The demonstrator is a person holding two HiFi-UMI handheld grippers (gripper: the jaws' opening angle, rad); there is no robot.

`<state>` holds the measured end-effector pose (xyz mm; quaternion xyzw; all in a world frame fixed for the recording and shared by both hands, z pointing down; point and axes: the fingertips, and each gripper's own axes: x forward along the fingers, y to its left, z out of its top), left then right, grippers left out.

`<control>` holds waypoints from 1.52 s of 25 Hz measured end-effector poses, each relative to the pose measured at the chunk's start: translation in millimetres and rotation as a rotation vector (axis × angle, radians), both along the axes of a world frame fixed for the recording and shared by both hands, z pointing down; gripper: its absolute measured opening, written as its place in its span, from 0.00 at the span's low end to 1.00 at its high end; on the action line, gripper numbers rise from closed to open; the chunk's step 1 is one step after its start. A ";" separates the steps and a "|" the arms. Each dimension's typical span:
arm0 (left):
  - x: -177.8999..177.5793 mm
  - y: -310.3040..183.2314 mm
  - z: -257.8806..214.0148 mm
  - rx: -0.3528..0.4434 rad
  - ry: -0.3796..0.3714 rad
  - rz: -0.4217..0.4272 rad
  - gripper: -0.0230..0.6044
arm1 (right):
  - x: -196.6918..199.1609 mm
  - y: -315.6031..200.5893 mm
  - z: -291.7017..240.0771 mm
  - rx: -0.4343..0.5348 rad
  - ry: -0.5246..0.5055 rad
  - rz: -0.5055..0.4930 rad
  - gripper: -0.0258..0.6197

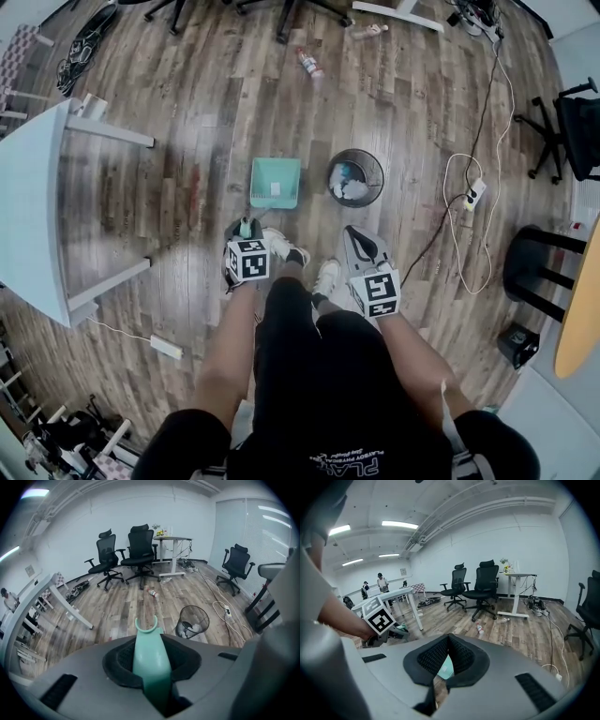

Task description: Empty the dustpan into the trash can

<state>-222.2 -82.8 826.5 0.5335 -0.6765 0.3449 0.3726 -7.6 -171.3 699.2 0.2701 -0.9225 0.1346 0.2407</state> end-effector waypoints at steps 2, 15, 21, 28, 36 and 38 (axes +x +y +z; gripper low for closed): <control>-5.2 -0.3 2.2 -0.018 -0.015 0.002 0.20 | 3.2 0.4 1.7 -0.005 0.000 0.009 0.07; -15.7 -6.4 -30.0 0.092 -0.072 -0.001 0.24 | 9.4 -7.5 -19.4 0.025 -0.026 0.038 0.07; -19.5 -7.1 -78.3 0.201 -0.107 -0.029 0.26 | 11.7 -6.9 -37.4 0.058 -0.057 0.045 0.07; -3.0 -15.2 -163.4 0.395 -0.088 -0.053 0.25 | 19.0 -2.3 -74.0 0.127 -0.111 0.070 0.07; 57.5 -9.5 -252.6 0.592 0.006 0.036 0.13 | 24.6 8.3 -138.6 0.219 -0.221 0.104 0.07; 74.6 -4.0 -266.1 0.614 0.028 0.067 0.09 | 25.3 11.7 -154.1 0.248 -0.236 0.098 0.07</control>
